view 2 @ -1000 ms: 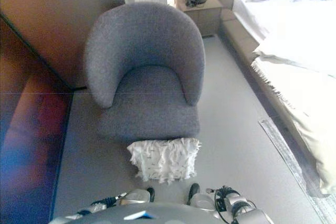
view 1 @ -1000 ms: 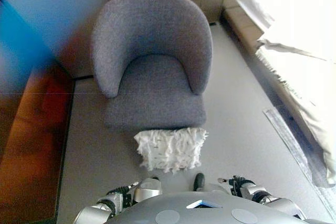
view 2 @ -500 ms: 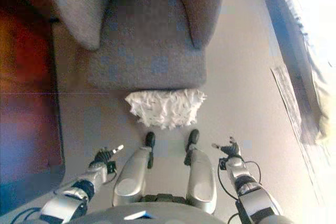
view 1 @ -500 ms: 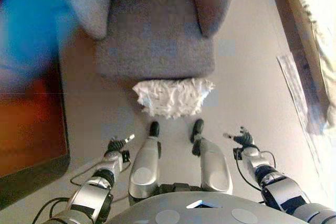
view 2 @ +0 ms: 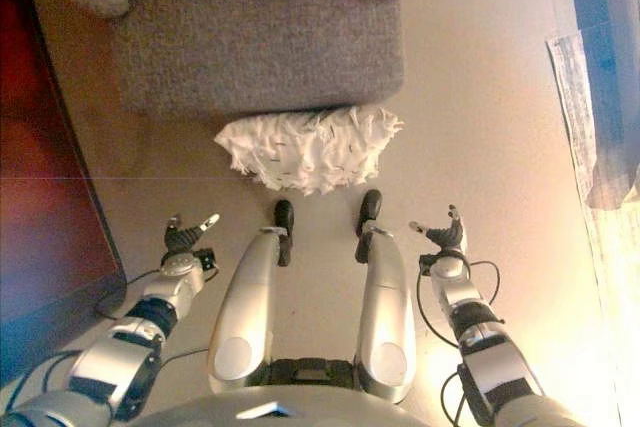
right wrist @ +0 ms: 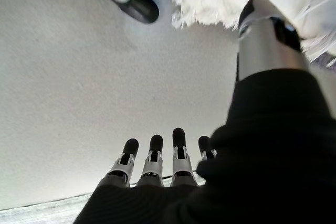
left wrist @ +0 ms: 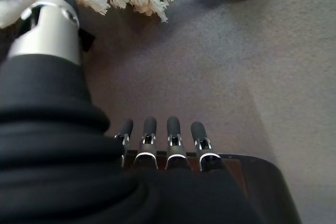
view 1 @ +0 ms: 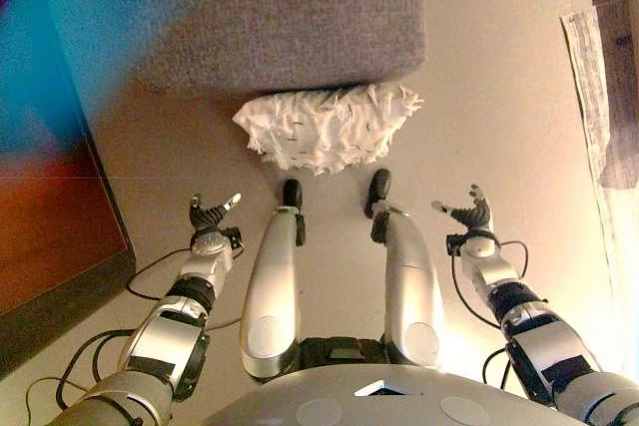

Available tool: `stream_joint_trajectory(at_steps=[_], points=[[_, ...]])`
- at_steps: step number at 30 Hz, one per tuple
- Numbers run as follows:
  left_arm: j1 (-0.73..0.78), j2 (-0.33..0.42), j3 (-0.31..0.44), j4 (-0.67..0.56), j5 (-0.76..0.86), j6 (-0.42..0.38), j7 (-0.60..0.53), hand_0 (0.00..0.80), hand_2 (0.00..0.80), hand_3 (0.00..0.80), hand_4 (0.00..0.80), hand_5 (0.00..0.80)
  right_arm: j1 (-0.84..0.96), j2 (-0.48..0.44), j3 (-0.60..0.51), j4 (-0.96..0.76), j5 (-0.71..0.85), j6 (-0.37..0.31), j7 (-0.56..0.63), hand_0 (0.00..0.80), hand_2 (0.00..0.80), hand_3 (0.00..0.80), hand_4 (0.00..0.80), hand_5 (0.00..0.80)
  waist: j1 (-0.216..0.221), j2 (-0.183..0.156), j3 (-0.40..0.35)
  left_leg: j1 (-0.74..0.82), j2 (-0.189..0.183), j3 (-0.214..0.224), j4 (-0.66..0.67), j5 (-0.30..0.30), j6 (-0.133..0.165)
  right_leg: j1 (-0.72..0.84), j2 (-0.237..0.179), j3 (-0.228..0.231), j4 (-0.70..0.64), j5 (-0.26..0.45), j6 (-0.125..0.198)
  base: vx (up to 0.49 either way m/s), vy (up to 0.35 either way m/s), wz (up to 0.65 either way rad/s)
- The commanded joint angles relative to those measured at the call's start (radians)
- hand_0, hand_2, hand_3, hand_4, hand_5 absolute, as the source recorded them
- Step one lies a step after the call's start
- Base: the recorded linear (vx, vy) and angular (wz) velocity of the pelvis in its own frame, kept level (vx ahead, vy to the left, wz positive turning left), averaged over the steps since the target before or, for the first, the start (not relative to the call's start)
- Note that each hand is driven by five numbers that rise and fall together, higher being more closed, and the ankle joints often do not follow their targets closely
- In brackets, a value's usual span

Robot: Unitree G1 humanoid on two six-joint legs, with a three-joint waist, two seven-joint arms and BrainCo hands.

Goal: Pick up the cushion and take it to the sofa

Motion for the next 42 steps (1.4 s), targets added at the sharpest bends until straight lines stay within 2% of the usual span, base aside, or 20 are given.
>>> stream_joint_trajectory(at_steps=[1,5,6,13,21,22,23,24,27,30,35,42], points=[[0.026,0.005,-0.005,-0.033,0.024,-0.042,0.044,0.000,0.000,0.000,0.000,0.000,0.045,-0.082,-0.012,-0.078,-0.011,-0.021,-0.036,0.000,0.000,0.000,0.000,0.000,-0.014,0.038,-0.019,-0.096,-0.023,0.063,-0.053,0.170,0.077,-0.035,0.031,-0.017,0.123,-0.026,-0.015,-0.041,-0.004,-0.07],[0.016,0.019,-0.004,-0.056,0.029,-0.063,0.041,0.000,0.000,0.000,0.000,0.000,0.033,-0.108,-0.022,-0.113,-0.010,-0.028,-0.037,0.000,0.000,0.000,0.000,0.000,-0.018,0.038,-0.014,-0.185,-0.024,0.059,0.045,0.138,0.084,-0.117,0.034,-0.012,0.226,-0.051,-0.031,-0.025,-0.009,-0.06],[0.014,0.022,-0.003,-0.058,0.030,-0.067,0.041,0.000,0.000,0.000,0.000,0.000,0.031,-0.114,-0.024,-0.115,-0.006,-0.032,-0.036,0.000,0.000,0.000,0.000,0.000,-0.020,0.038,-0.014,-0.204,-0.026,0.052,0.100,0.087,0.077,-0.135,0.032,-0.002,0.282,-0.097,-0.025,0.034,-0.012,-0.02],[-0.013,0.045,-0.003,-0.091,0.052,-0.142,0.060,0.000,0.000,0.000,0.000,0.000,0.014,-0.145,-0.037,-0.136,0.010,-0.083,-0.028,0.000,0.000,0.000,0.000,0.000,-0.031,0.045,-0.005,-0.349,-0.031,0.046,0.311,0.009,0.084,-0.281,0.025,0.015,0.480,-0.160,-0.043,-0.024,-0.002,0.01],[-0.076,0.093,-0.024,-0.162,0.050,-0.140,0.046,0.000,0.000,0.000,0.000,0.000,-0.044,-0.191,-0.032,-0.197,0.010,-0.127,-0.019,0.000,0.000,0.000,0.000,0.000,-0.049,0.046,0.015,-0.519,-0.040,0.041,0.498,-0.023,0.078,-0.449,0.027,0.034,0.646,-0.192,-0.042,-0.023,-0.001,0.00],[-0.090,0.102,-0.031,-0.202,0.272,-0.862,-0.088,0.000,0.000,0.000,0.000,0.000,-0.054,-0.195,-0.027,-0.196,0.015,-0.139,-0.012,0.000,0.000,0.000,0.000,0.000,-0.052,0.045,0.016,-0.535,-0.038,0.041,0.518,-0.032,0.078,-0.464,0.028,0.037,0.662,-0.198,-0.043,0.000,0.000,0.00],[-0.132,0.104,-0.056,-0.224,0.014,-0.119,0.038,0.000,0.000,0.000,0.000,0.000,-0.064,-0.190,-0.011,-0.189,0.010,-0.165,-0.019,0.000,0.000,0.000,0.000,0.000,-0.056,0.043,0.014,-0.552,-0.039,0.041,0.535,-0.039,0.082,-0.476,0.030,0.039,0.671,-0.201,-0.045,-0.035,0.003,0.14],[-0.150,0.096,-0.054,-0.158,-0.091,-0.093,0.009,0.000,0.000,0.000,0.000,0.000,-0.081,-0.185,0.000,-0.184,0.011,-0.174,-0.026,0.000,0.000,0.000,0.000,0.000,-0.059,0.044,0.017,-0.560,-0.045,0.042,0.548,-0.042,0.083,-0.484,0.027,0.038,0.677,-0.204,-0.044,-0.047,-0.004,0.22],[-0.159,0.094,-0.046,-0.078,-0.087,-0.225,-0.052,0.000,0.000,0.000,0.000,0.000,-0.154,-0.221,0.020,-0.193,0.042,-0.170,-0.014,0.000,0.000,0.000,0.000,0.000,-0.059,0.042,0.029,-0.581,-0.042,0.048,0.581,-0.054,0.076,-0.505,0.014,0.038,0.710,-0.213,-0.039,-0.052,-0.014,-0.13],[-0.137,0.118,-0.045,-0.112,-0.119,-0.277,-0.078,0.000,0.000,0.000,0.000,0.000,-0.181,-0.270,0.017,-0.219,0.081,-0.178,0.029,0.000,0.000,0.000,0.000,0.000,-0.058,0.049,0.030,-0.610,-0.031,0.051,0.622,-0.062,0.073,-0.536,0.011,0.046,0.755,-0.222,-0.038,-0.006,0.024,-0.04],[-0.162,0.149,-0.045,-0.181,-0.148,-0.275,-0.107,0.000,0.000,0.000,0.000,0.000,-0.228,-0.299,0.031,-0.289,0.103,-0.184,0.086,0.000,0.000,0.000,0.000,0.000,-0.056,0.055,0.030,-0.638,-0.025,0.056,0.672,-0.079,0.067,-0.570,0.007,0.057,0.811,-0.237,-0.039,0.025,0.024,0.11],[-0.210,0.150,-0.074,-0.238,-0.187,-0.291,-0.171,0.000,0.000,0.000,0.000,0.000,-0.285,-0.327,0.065,-0.349,0.132,-0.220,0.198,0.000,0.000,0.000,0.000,0.000,-0.054,0.047,0.030,-0.665,-0.021,0.051,0.688,-0.072,0.057,-0.596,-0.003,0.063,0.826,-0.226,-0.034,0.032,0.007,0.01]])
